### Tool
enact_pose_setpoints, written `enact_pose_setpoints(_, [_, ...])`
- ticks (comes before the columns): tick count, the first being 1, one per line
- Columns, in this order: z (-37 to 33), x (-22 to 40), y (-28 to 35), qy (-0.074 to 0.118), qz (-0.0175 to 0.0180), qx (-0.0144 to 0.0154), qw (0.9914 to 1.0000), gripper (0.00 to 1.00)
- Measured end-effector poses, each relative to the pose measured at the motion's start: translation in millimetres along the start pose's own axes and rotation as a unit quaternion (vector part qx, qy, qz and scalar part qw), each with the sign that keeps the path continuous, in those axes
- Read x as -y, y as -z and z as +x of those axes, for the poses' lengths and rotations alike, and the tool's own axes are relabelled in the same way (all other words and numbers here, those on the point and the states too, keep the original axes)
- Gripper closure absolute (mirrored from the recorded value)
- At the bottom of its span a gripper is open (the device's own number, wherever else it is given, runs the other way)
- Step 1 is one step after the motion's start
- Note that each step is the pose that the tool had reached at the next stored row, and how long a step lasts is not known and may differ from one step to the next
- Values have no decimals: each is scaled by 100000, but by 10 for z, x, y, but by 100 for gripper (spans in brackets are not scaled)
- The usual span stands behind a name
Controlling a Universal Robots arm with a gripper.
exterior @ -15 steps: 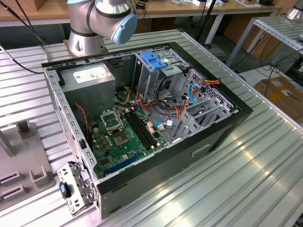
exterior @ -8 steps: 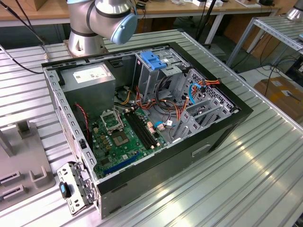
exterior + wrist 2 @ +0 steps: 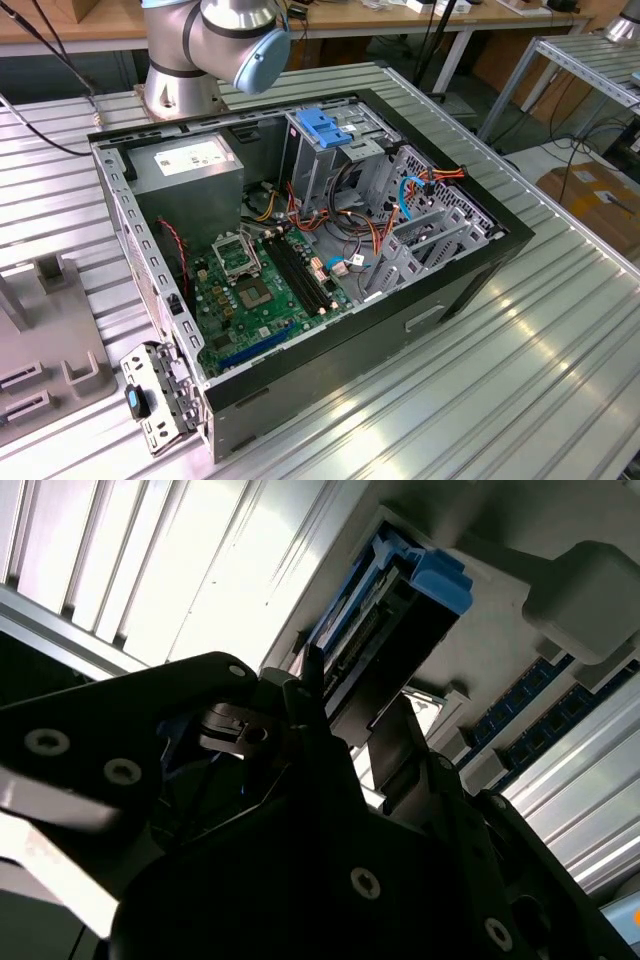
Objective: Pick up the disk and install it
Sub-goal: 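Pick up the disk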
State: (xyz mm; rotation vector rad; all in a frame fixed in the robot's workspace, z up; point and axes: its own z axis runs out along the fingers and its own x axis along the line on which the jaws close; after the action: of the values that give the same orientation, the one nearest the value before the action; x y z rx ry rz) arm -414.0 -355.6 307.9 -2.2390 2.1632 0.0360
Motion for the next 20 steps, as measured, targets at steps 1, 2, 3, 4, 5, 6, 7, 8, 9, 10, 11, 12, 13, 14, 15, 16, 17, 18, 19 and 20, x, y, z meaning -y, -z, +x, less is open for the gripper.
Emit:
enact_pose_setpoints(1, [0, 0, 0, 0, 1, -2, 100000, 55])
enact_pose_setpoints(2, [0, 0, 0, 0, -2, 0, 100000, 55])
enact_pose_setpoints(3, [0, 0, 1, -1, -5, -1, 100000, 56])
enact_pose_setpoints(4, [0, 0, 1, -5, -10, -6, 100000, 63])
enact_pose_setpoints(5, [0, 0, 1, -2, -8, -4, 100000, 65])
enact_pose_setpoints(6, [0, 0, 1, -1, -4, -3, 100000, 65])
enact_pose_setpoints(7, [0, 0, 2, -1, -6, -3, 100000, 65])
enact_pose_setpoints(8, [0, 0, 1, -1, 0, -2, 100000, 65])
enact_pose_setpoints(9, [0, 0, 1, -2, -2, -1, 100000, 65])
enact_pose_setpoints(10, [0, 0, 1, -1, -1, -1, 100000, 65])
enact_pose_setpoints(11, [0, 0, 2, 1, -1, -2, 100000, 65])
enact_pose_setpoints(12, [0, 0, 2, -1, 3, -1, 100000, 65])
enact_pose_setpoints(13, [0, 0, 2, -1, 0, 0, 100000, 65])
enact_pose_setpoints(14, [0, 0, 2, 0, -1, -3, 100000, 65])
enact_pose_setpoints(15, [0, 0, 2, 0, -1, -1, 100000, 65])
enact_pose_setpoints(16, [0, 0, 2, 0, 0, -2, 100000, 65])
enact_pose_setpoints(17, [0, 0, 3, -2, 2, -2, 100000, 65])
enact_pose_setpoints(18, [0, 0, 3, -1, -1, -1, 100000, 65])
enact_pose_setpoints(19, [0, 0, 3, -1, 0, -1, 100000, 65])
enact_pose_setpoints(20, [0, 0, 3, -1, -2, -1, 100000, 65])
